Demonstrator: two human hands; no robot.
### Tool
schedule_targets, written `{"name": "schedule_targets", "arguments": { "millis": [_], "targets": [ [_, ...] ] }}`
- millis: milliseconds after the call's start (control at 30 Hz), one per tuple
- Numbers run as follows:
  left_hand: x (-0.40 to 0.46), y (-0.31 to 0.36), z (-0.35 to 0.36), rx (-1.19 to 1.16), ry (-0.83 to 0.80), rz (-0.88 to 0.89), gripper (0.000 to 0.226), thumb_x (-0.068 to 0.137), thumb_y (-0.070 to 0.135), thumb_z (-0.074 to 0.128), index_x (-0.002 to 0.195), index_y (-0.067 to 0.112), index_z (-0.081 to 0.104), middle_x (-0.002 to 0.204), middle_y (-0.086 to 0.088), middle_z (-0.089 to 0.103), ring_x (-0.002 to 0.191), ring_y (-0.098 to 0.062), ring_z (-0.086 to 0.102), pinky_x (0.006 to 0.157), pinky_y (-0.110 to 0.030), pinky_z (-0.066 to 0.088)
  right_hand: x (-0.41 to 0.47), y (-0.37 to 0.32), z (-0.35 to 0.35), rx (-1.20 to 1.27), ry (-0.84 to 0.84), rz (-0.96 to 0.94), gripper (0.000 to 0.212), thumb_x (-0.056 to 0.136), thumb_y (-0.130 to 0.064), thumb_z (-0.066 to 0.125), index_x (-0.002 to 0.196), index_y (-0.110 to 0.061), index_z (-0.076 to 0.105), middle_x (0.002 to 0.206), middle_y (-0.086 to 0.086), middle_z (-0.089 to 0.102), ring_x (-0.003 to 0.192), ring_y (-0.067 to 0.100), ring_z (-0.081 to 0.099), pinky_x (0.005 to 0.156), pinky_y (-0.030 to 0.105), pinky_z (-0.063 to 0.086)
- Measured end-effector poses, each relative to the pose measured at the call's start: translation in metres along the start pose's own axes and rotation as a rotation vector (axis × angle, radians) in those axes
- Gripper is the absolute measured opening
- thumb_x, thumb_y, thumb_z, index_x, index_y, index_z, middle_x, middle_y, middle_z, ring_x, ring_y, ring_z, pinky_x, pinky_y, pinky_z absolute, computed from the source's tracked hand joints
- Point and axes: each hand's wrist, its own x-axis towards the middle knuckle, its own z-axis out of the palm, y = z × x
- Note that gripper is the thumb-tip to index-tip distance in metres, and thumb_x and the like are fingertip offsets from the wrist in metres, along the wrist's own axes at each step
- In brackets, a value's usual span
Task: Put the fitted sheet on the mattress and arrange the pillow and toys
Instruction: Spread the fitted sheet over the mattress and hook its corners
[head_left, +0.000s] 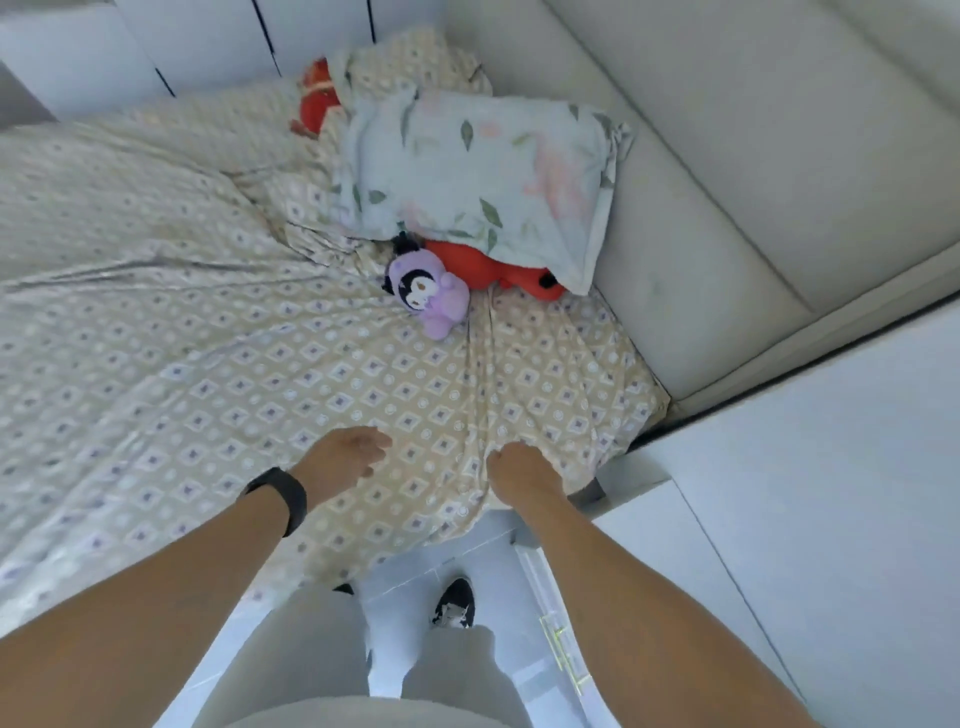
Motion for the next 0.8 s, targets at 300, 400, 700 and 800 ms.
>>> {"name": "schedule_targets", "arguments": {
  "millis": [300, 400, 700, 800],
  "targets": [
    [-0.084, -0.034, -0.097, -0.203, 0.147, 0.003, 0.02, 0.102, 0.017, 0.054, 0.111, 0.011, 0.07, 0.101, -0.006, 0.071, 0.072, -0.021, 0.063, 0.062, -0.028, 0.047, -0.062, -0.112, -0.018, -0.082, 0.065, -0.203, 0.029, 0.098, -0.023, 0.04, 0.069, -0.02, 0.04, 0.071, -0.003, 0.044, 0.059, 0.014, 0.041, 0.052, 0.026, 0.031],
    [-0.093, -0.05, -0.12, -0.145, 0.176, 0.011, 0.019, 0.102, 0.018, 0.052, 0.109, 0.015, 0.069, 0.108, -0.004, 0.069, 0.078, -0.022, 0.063, 0.068, -0.031, 0.047, -0.071, -0.141, -0.016, -0.166, 0.039, -0.283, 0.03, 0.099, -0.019, 0.039, 0.069, -0.021, 0.036, 0.075, -0.005, 0.038, 0.074, 0.017, 0.046, 0.061, 0.026, 0.036],
    [-0.139, -0.123, -0.112, -0.223, 0.292, 0.068, 0.014, 0.095, 0.017, 0.061, 0.102, 0.02, 0.073, 0.105, 0.003, 0.068, 0.077, -0.017, 0.066, 0.068, -0.023, 0.05, -0.114, -0.185, 0.052, -0.289, -0.033, -0.541, 0.025, 0.099, -0.027, 0.038, 0.093, -0.016, 0.059, 0.085, -0.001, 0.064, 0.066, 0.015, 0.055, 0.056, 0.028, 0.041],
    [-0.146, -0.163, -0.094, -0.176, 0.276, 0.034, 0.015, 0.094, 0.018, 0.061, 0.099, 0.026, 0.072, 0.107, 0.002, 0.07, 0.09, -0.023, 0.07, 0.083, -0.039, 0.057, -0.125, -0.172, 0.086, -0.348, -0.109, -0.554, 0.022, 0.098, -0.025, 0.037, 0.081, -0.02, 0.051, 0.077, -0.004, 0.056, 0.062, 0.013, 0.05, 0.056, 0.028, 0.039]
  ]
}}
